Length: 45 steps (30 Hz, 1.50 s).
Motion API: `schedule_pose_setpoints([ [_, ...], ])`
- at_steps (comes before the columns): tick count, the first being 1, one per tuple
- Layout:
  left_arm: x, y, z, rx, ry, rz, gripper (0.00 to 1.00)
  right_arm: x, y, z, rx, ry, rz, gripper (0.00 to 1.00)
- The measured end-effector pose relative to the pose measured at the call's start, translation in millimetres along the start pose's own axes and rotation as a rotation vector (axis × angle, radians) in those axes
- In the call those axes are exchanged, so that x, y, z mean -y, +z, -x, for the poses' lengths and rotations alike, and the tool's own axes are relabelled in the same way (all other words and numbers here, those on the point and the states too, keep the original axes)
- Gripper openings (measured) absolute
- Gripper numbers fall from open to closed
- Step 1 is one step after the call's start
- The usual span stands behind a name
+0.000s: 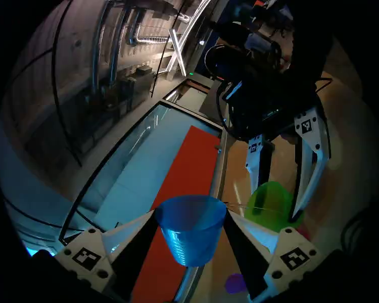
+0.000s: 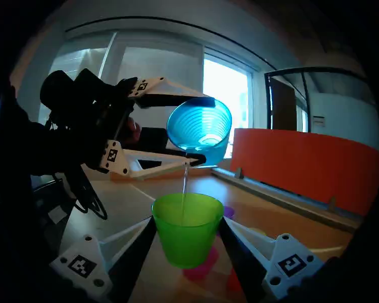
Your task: Pour water
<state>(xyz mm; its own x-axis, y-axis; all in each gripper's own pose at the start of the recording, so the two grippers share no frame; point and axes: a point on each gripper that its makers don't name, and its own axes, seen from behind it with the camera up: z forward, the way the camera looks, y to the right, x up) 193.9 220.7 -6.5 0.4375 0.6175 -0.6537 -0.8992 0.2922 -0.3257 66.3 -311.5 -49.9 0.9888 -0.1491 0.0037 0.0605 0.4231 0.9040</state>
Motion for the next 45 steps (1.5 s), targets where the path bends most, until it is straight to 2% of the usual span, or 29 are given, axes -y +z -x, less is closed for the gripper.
schedule_pose_setpoints([
  [15, 2.4, -1.1, -2.3, -0.003, 0.009, 0.001, 0.87, -0.9, -0.3, -2.7, -0.005, -0.003, 0.003, 0.88],
  [24, -3.4, -1.4, -1.5, 0.0, 0.018, 0.005, 0.87, 0.0, 0.2, -4.9, -0.007, -0.005, 0.0, 0.88],
  [45, -2.3, -1.8, -2.5, -0.002, 0.048, 0.005, 0.87, 0.3, 0.2, -7.4, -0.01, -0.007, 0.002, 0.88],
])
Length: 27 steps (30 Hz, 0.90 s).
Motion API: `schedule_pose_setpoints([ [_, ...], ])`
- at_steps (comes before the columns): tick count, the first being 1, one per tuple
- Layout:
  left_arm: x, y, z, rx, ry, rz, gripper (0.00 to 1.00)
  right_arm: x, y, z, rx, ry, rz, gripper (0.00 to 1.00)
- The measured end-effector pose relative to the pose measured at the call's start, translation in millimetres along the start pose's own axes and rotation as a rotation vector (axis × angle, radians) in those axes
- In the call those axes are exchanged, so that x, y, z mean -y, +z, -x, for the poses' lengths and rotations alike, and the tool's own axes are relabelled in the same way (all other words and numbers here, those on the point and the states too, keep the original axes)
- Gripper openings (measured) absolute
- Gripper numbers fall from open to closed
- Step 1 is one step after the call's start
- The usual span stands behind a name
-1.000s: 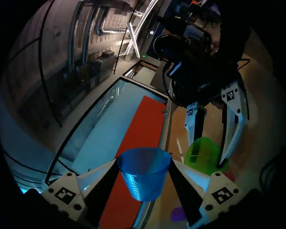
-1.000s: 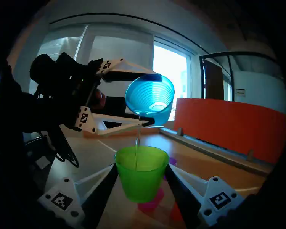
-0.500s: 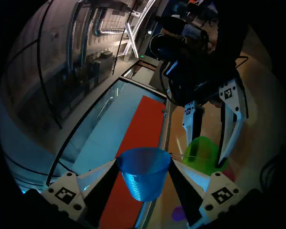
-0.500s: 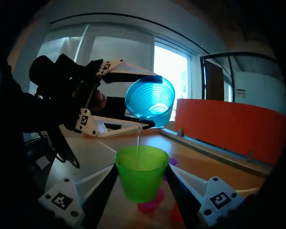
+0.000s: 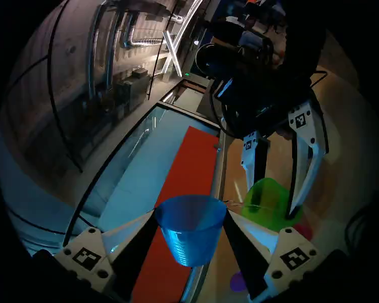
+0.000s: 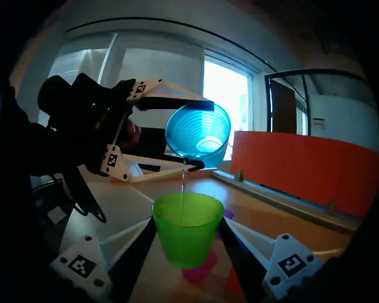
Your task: Pour water
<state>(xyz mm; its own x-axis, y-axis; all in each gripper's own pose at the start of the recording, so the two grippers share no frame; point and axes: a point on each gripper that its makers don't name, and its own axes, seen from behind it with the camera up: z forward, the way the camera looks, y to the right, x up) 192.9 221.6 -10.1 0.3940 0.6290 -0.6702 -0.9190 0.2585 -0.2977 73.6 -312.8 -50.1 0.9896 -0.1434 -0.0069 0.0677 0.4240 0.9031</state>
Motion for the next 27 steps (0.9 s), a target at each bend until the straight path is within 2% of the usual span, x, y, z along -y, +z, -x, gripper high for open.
schedule_pose_setpoints([
  [12, 4.2, -2.4, -2.3, 0.0, 0.024, 0.0, 0.88, 1.1, 1.0, -0.5, -0.003, 0.0, -0.002, 0.88],
  [27, -0.6, -2.5, -2.8, 0.001, 0.043, -0.002, 0.87, 2.1, 0.3, -1.2, -0.004, -0.001, -0.003, 0.88],
])
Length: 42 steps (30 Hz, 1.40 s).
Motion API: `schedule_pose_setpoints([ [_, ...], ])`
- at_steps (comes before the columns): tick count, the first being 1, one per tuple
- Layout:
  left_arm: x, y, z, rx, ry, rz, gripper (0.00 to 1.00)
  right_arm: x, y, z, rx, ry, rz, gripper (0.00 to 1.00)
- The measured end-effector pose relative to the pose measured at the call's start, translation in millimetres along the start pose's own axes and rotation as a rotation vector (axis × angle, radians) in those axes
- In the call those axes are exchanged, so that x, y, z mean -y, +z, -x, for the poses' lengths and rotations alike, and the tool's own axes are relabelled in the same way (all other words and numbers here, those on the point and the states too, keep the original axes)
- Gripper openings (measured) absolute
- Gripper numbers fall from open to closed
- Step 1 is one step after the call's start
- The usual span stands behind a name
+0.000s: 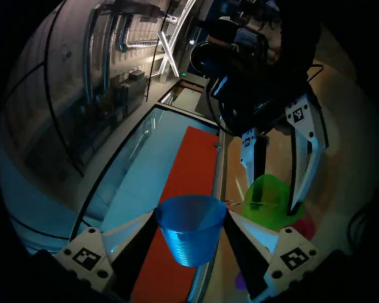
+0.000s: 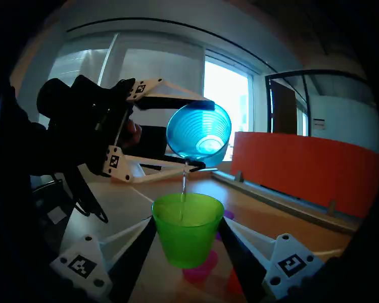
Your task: Pour water
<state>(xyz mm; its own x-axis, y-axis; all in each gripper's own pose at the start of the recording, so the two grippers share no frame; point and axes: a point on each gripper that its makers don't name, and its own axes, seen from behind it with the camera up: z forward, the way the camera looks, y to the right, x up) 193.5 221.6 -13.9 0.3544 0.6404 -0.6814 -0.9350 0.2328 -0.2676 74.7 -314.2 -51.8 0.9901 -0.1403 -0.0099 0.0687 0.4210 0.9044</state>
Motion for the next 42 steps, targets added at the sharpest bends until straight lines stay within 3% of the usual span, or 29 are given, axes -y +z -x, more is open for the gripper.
schedule_pose_setpoints([
  [42, 6.0, 3.8, 0.0, -0.003, 0.068, -0.003, 0.87, -0.1, -0.9, -1.4, -0.007, -0.005, -0.002, 0.88],
])
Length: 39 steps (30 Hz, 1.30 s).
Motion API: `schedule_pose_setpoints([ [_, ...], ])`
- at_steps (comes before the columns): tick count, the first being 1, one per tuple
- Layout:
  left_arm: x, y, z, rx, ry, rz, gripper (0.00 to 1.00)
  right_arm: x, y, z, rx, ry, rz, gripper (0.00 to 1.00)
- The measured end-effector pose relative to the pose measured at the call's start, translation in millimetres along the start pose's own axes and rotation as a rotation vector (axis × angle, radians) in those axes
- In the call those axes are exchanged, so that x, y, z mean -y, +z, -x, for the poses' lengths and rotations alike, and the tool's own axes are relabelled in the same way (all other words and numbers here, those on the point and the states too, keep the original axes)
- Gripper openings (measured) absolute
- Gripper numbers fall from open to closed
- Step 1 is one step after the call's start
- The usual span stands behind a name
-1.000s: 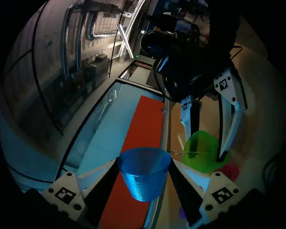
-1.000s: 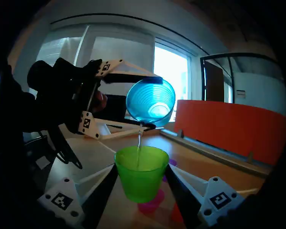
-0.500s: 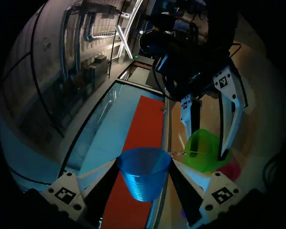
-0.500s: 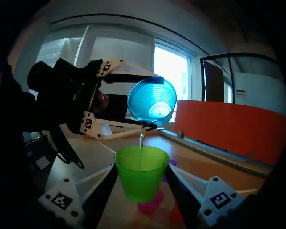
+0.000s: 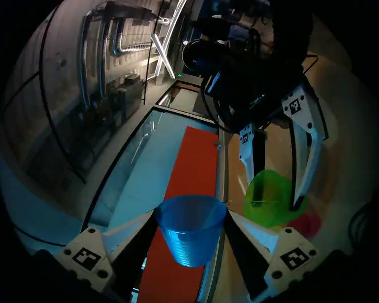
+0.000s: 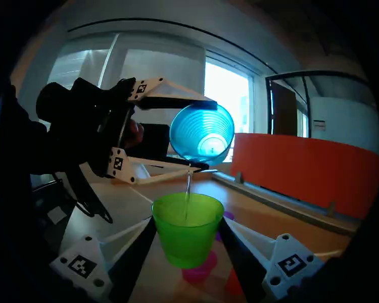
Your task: Pour water
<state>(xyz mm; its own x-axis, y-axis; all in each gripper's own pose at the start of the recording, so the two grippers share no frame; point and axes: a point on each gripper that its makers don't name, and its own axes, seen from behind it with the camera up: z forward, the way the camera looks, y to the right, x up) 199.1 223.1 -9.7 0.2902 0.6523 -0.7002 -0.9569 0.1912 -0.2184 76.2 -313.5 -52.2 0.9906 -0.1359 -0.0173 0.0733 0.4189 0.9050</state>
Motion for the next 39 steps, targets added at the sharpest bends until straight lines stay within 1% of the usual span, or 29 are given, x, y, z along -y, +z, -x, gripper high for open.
schedule_pose_setpoints([
  [6, 1.2, -2.4, -0.1, 0.005, 0.02, 0.001, 0.87, 1.5, 0.2, -1.4, -0.002, -0.002, -0.002, 0.88],
  [15, 3.2, -3.9, -0.7, 0.007, 0.032, -0.005, 0.87, 1.0, 0.0, -2.5, -0.003, -0.002, -0.001, 0.88],
  [24, 0.2, -3.0, -1.1, 0.009, 0.06, 0.002, 0.87, 1.9, 1.2, -3.7, -0.005, -0.003, -0.002, 0.88],
  [39, 0.4, -5.0, -3.4, 0.009, 0.09, 0.001, 0.87, 3.1, 1.4, -4.7, -0.008, -0.005, -0.001, 0.88],
])
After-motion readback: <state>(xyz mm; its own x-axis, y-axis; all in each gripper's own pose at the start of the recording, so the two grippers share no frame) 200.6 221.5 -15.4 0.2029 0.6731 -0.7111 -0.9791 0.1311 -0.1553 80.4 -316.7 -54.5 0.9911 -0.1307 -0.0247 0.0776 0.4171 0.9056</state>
